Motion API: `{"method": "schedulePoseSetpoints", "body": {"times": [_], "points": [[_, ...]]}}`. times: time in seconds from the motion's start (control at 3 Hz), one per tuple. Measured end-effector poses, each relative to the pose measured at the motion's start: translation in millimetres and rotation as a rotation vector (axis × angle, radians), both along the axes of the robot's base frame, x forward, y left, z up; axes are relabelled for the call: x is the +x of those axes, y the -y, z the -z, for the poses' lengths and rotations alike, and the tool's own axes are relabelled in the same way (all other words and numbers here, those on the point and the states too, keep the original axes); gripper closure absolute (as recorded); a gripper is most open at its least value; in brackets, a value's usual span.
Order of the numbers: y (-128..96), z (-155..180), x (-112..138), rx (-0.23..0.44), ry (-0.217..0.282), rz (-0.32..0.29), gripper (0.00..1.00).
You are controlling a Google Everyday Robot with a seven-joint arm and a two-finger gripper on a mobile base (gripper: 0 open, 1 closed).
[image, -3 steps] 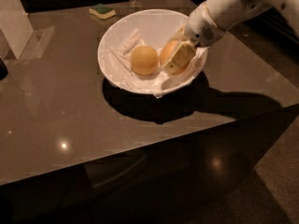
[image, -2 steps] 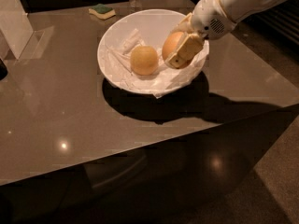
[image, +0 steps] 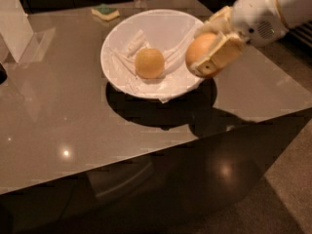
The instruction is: Pick orange from white bowl
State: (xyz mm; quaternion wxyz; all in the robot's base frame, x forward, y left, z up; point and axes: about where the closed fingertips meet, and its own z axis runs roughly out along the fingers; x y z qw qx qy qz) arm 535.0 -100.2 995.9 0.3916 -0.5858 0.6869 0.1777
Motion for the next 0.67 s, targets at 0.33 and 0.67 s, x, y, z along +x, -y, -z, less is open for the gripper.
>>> {"method": "schedulePoseSetpoints", "body": {"times": [0.33, 0.67], "points": [[12.6, 0.7, -4.3, 0.004, -0.004, 0.026, 1.0], [12.2, 0.7, -4.3, 0.004, -0.004, 0.025, 1.0]]}}
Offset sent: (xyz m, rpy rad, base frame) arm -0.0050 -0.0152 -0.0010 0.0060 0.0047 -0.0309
